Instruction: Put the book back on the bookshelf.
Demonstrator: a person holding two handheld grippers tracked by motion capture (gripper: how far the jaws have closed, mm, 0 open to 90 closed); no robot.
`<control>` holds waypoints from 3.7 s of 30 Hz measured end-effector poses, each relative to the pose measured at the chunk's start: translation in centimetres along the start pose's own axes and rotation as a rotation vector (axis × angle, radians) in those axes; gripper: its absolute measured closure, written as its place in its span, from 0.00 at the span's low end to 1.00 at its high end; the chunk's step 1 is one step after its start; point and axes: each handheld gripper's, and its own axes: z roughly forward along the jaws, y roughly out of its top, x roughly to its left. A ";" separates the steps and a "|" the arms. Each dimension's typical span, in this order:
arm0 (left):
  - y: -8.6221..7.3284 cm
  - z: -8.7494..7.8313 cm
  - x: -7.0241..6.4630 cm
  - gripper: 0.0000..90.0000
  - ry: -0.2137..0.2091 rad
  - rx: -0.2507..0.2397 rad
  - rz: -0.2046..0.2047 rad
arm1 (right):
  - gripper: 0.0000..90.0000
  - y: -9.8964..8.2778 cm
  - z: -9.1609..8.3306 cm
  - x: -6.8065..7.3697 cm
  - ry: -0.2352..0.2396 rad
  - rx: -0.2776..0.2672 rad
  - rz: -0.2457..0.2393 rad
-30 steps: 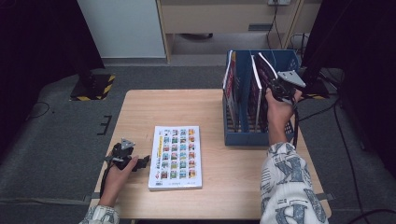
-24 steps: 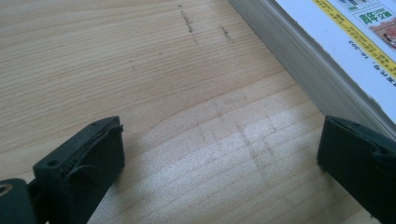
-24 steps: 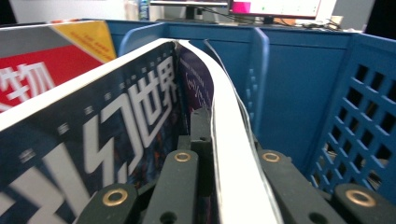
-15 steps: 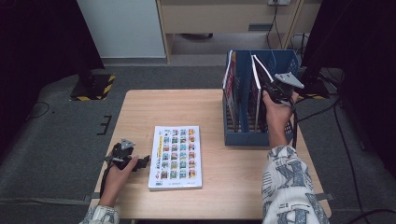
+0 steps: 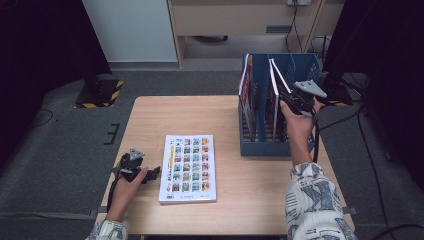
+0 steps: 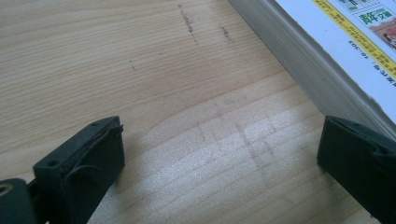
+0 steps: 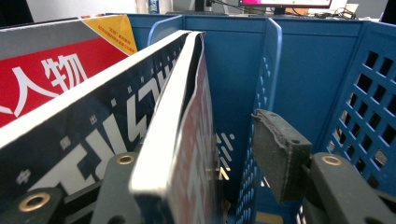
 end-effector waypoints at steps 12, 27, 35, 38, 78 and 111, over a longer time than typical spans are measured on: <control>0.0 0.0 0.0 0.00 0.000 0.000 0.000 | 0.52 -0.1 -1.4 0.0 0.009 0.024 -0.006; 0.0 0.0 0.0 0.00 0.000 0.000 0.000 | 0.52 -1.0 -4.1 0.1 0.057 0.020 -0.004; 0.0 0.0 0.0 0.00 0.000 -0.001 -0.001 | 0.58 -2.0 -5.4 0.2 0.091 0.024 -0.005; 0.0 0.0 0.0 0.00 0.000 -0.001 -0.001 | 0.54 -2.1 -5.7 0.2 0.098 0.020 0.003; 0.0 0.0 0.0 0.00 -0.002 0.001 0.002 | 0.28 -6.7 -7.9 5.2 0.284 0.088 -0.014; 0.8 -1.6 0.0 0.18 -0.047 -0.035 -0.014 | 0.38 -12.3 -8.7 18.4 0.582 0.268 -0.194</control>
